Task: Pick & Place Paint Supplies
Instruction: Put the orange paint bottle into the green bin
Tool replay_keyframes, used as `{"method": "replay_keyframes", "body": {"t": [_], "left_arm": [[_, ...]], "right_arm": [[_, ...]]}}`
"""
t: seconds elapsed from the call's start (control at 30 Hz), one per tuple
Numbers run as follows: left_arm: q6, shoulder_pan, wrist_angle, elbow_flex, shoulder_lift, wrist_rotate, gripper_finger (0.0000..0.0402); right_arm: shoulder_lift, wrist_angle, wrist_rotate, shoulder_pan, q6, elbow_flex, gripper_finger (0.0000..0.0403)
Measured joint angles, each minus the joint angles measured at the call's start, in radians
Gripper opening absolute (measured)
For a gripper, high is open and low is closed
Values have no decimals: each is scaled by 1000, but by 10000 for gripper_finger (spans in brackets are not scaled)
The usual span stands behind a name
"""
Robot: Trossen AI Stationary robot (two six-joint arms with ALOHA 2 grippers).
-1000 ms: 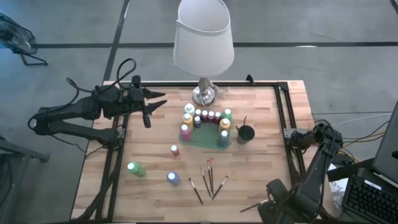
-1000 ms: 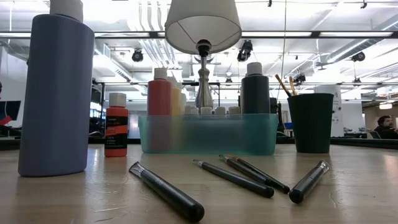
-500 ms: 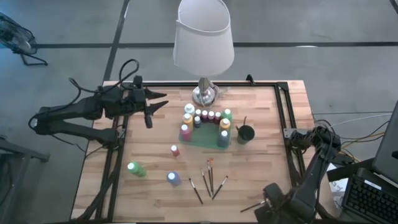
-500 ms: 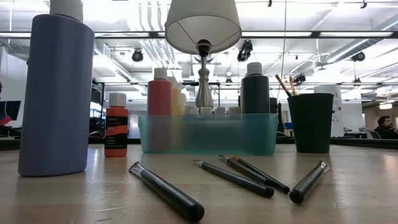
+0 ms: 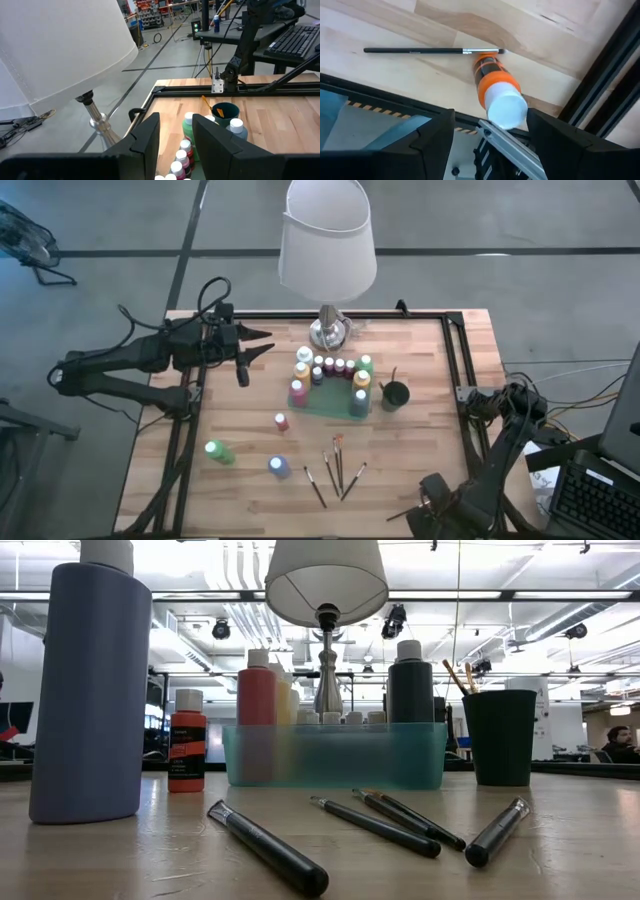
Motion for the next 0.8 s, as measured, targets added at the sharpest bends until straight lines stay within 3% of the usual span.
{"method": "replay_keyframes", "body": {"t": [0.53,0.8], "left_arm": [[33,0,-1,0,1,0,122],[33,0,-1,0,1,0,122]], "right_arm": [[0,71,2,0,-7,-73,176],[-1,72,1,0,-45,-65,122]]}}
